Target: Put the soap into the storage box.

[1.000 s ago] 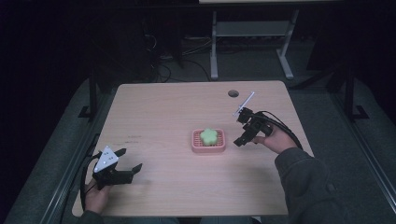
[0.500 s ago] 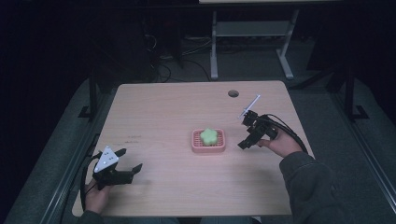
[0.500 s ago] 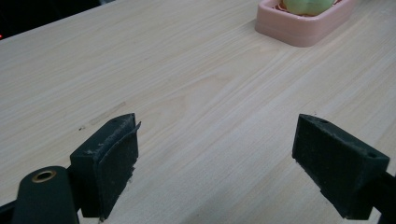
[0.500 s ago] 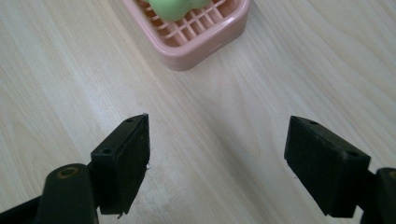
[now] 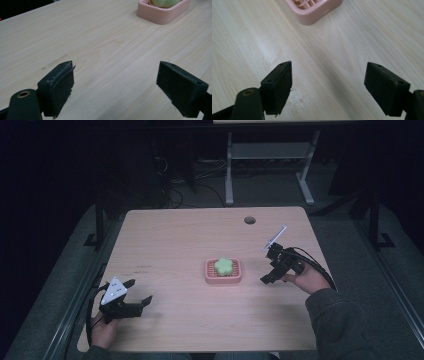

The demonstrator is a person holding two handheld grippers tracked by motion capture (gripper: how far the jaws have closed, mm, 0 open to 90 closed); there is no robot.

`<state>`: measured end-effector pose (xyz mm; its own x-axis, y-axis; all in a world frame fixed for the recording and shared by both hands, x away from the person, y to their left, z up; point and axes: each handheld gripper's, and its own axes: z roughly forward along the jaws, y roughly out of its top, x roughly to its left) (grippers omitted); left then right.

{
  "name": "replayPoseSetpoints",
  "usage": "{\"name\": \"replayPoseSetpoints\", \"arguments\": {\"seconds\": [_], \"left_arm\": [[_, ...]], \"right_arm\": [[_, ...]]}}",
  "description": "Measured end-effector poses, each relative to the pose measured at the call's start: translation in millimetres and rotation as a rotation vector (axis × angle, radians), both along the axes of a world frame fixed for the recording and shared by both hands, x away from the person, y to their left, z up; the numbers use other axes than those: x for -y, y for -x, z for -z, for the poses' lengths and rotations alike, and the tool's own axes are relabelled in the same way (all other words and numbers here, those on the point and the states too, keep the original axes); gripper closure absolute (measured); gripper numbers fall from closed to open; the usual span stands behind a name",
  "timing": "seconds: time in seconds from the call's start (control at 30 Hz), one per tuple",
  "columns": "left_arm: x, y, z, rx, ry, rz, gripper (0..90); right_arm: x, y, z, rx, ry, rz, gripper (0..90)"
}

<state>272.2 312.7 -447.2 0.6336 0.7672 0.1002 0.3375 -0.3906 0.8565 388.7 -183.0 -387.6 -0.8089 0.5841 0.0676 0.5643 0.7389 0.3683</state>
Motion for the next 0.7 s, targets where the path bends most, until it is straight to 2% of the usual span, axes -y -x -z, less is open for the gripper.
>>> {"name": "replayPoseSetpoints", "arguments": {"seconds": [0.7], "left_arm": [[-0.1,0.0,0.7,-0.004,-0.005,-0.001,14.2]], "right_arm": [[23.9,16.3,13.4,-0.012,-0.022,0.038,22.0]]}}
